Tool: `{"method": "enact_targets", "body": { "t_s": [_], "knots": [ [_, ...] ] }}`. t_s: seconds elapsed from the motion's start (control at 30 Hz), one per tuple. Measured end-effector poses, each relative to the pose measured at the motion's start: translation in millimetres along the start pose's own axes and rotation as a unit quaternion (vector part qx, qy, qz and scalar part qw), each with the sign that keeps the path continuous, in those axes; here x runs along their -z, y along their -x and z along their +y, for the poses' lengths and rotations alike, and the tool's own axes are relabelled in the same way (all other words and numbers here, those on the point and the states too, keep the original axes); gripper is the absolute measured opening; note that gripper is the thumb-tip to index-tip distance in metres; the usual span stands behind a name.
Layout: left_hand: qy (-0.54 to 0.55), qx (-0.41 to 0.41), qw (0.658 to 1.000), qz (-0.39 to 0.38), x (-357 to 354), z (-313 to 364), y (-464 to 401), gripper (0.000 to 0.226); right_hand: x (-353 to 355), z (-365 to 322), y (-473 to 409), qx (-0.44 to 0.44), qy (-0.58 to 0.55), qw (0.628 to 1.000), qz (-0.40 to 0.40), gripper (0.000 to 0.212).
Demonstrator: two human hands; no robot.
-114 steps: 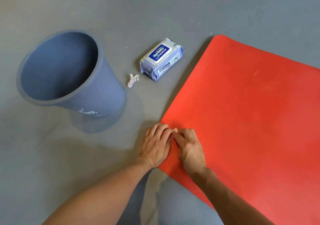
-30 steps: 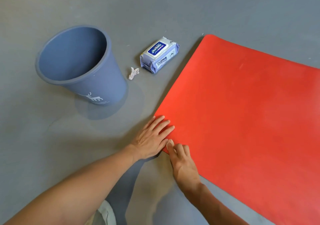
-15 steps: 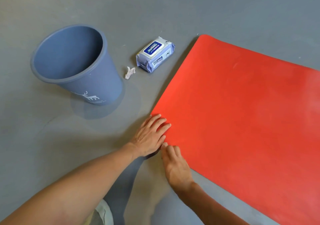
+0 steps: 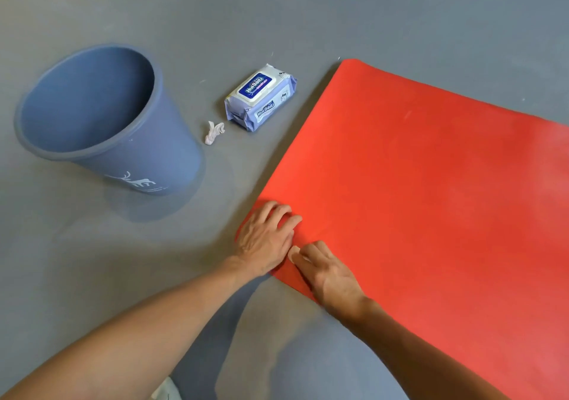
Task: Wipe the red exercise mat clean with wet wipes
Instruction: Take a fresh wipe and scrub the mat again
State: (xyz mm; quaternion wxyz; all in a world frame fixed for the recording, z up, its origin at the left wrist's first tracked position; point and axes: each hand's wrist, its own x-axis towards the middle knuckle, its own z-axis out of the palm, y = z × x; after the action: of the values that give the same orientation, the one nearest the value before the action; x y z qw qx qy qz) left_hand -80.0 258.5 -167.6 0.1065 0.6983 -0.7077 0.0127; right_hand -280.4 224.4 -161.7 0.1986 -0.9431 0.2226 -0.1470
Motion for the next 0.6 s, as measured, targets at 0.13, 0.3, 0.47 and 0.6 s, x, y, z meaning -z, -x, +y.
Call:
{"method": "enact_targets", "body": {
  "t_s": [0.13, 0.3, 0.47, 0.6],
  "knots": [
    [0.001, -0.007, 1.0, -0.01, -3, -2, -20, 0.04, 37, 84, -17, -0.154, -0.007, 0.984, 0.09, 0.018],
    [0.011, 0.024, 1.0, -0.014, -8, -12, -44, 0.041, 39, 94, -41, -0.416, -0.018, 0.882, 0.221, 0.022],
    [0.02, 0.042, 0.999, -0.014, -18, -19, -53, 0.04, -2, 30, -51, -0.059, -0.03, 0.995, 0.068, 0.023],
    [0.037, 0.068, 0.997, -0.024, -20, -15, -49, 0.041, 31, 99, -71, -0.225, -0.051, 0.962, 0.148, 0.026]
  ]
}}
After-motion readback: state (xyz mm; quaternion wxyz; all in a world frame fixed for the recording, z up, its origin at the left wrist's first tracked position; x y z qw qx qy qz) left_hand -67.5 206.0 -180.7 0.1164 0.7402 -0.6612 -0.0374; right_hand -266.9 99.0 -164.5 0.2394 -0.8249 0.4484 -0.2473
